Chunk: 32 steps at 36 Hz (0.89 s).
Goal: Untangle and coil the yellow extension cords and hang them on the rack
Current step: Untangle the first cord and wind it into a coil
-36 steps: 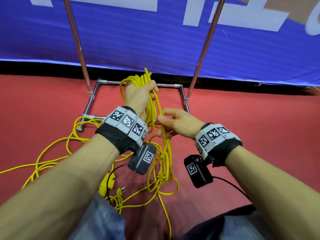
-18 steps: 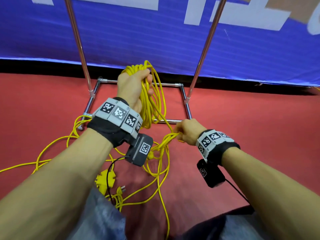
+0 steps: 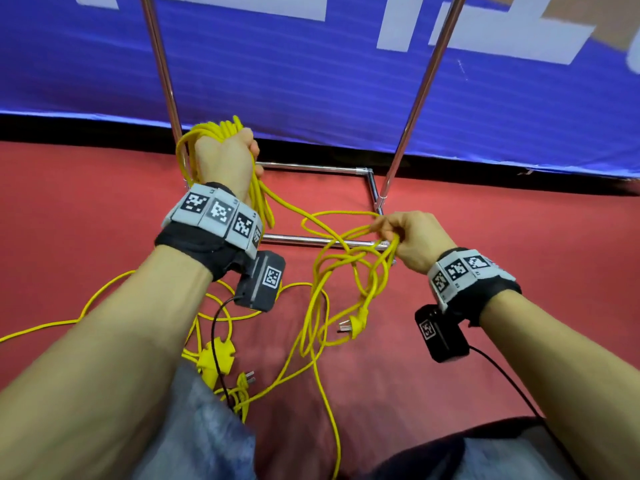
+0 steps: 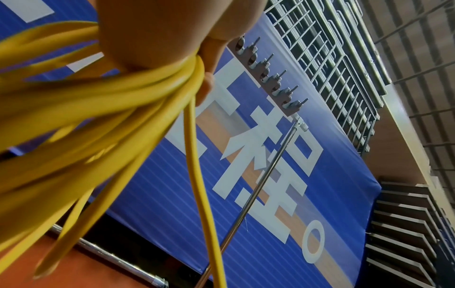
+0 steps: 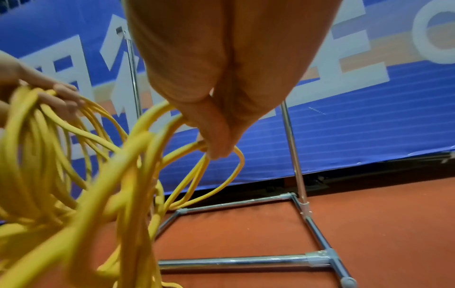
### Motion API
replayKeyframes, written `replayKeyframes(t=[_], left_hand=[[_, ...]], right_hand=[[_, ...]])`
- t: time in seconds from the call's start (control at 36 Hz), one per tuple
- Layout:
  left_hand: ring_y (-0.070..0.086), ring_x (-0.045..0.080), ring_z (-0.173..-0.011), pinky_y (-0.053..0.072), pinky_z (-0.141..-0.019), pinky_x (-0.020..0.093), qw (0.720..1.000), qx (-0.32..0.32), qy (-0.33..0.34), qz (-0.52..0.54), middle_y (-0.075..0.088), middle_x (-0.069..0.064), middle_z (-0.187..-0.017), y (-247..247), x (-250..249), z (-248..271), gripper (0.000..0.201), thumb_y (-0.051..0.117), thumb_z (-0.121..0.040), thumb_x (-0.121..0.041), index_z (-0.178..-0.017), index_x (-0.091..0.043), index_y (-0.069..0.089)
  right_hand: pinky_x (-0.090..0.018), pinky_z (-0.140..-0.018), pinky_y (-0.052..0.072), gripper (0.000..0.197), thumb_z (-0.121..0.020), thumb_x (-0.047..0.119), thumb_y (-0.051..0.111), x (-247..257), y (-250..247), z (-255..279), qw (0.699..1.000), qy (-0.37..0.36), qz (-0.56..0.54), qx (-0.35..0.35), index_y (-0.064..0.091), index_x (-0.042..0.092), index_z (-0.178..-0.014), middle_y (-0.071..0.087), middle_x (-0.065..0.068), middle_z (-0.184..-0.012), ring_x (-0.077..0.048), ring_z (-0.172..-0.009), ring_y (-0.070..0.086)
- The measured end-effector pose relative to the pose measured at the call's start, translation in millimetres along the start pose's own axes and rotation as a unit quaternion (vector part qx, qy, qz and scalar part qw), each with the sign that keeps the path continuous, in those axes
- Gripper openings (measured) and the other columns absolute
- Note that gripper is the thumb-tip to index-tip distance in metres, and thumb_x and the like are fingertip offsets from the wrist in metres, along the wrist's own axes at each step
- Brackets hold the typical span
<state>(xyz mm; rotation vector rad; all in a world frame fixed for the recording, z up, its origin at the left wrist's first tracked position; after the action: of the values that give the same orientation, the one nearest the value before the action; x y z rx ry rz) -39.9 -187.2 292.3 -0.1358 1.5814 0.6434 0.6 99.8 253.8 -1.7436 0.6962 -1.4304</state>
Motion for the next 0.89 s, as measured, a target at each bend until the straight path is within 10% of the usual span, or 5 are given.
replayKeyframes(t=[0.22,0.33,0.47,0.72,0.89], left_hand=[[0.041,0.015,-0.040,0.031,-0.039,0.021,0.986,0.098,-0.064,0.122,0.047,0.003,-0.047,23.9,2.1,18.1,0.037,0.050,-0.092,0.005,-0.058,-0.010,0.051],[0.044,0.015,-0.043,0.036,-0.040,0.021,0.966,0.149,-0.120,0.175,0.048,0.004,-0.051,43.3,4.7,38.6,0.024,0.047,-0.094,0.003,-0.073,-0.006,0.050],[0.045,0.016,-0.047,0.041,-0.043,0.022,0.951,0.204,-0.125,0.198,0.048,0.006,-0.056,63.5,-1.5,60.1,0.018,0.047,-0.095,0.002,-0.078,-0.003,0.049],[0.052,0.017,-0.048,0.047,-0.051,0.025,0.924,0.232,-0.137,0.271,0.051,0.006,-0.060,72.8,-12.2,62.4,0.018,0.047,-0.097,-0.002,-0.080,-0.004,0.051],[0.044,0.015,-0.042,0.038,-0.042,0.021,0.943,0.187,-0.105,0.253,0.047,0.005,-0.056,52.6,-20.7,41.0,0.024,0.045,-0.097,0.000,-0.074,-0.006,0.046]], right_hand=[[-0.023,-0.101,0.034,0.054,-0.088,0.002,0.046,-8.2,56.5,28.4,0.926,0.098,0.232,0.281,0.055,0.026,-0.136,0.051,-0.004,-0.142,-0.025,-0.129,0.047],[-0.034,-0.099,0.046,0.046,-0.087,0.009,0.047,4.8,73.5,21.0,0.923,0.089,0.259,0.272,0.061,0.018,-0.130,0.061,-0.012,-0.128,-0.031,-0.119,0.056],[-0.015,-0.040,0.047,0.044,-0.096,0.034,0.053,20.7,101.0,21.1,0.946,0.136,0.071,0.286,0.051,0.016,-0.136,0.074,-0.007,-0.072,-0.022,-0.065,0.069],[-0.039,-0.063,0.057,0.055,-0.078,0.053,0.060,18.1,153.8,29.7,0.945,0.171,0.070,0.270,0.060,0.007,-0.108,0.067,-0.015,-0.102,-0.035,-0.084,0.066],[-0.026,-0.063,0.048,0.007,-0.079,0.011,0.061,5.1,137.1,22.0,0.964,0.172,0.051,0.195,0.062,0.014,-0.086,0.070,-0.012,-0.092,-0.029,-0.085,0.067]])
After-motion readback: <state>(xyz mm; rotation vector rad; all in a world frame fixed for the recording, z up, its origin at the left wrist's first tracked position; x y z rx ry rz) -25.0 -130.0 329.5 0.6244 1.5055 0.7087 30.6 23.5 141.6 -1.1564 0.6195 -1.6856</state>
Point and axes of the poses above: each hand's wrist, its own z-axis away from the middle knuckle, its own y-axis out of the palm, x = y × z, the point moved 9 cm from there along -z, towards the middle knuckle
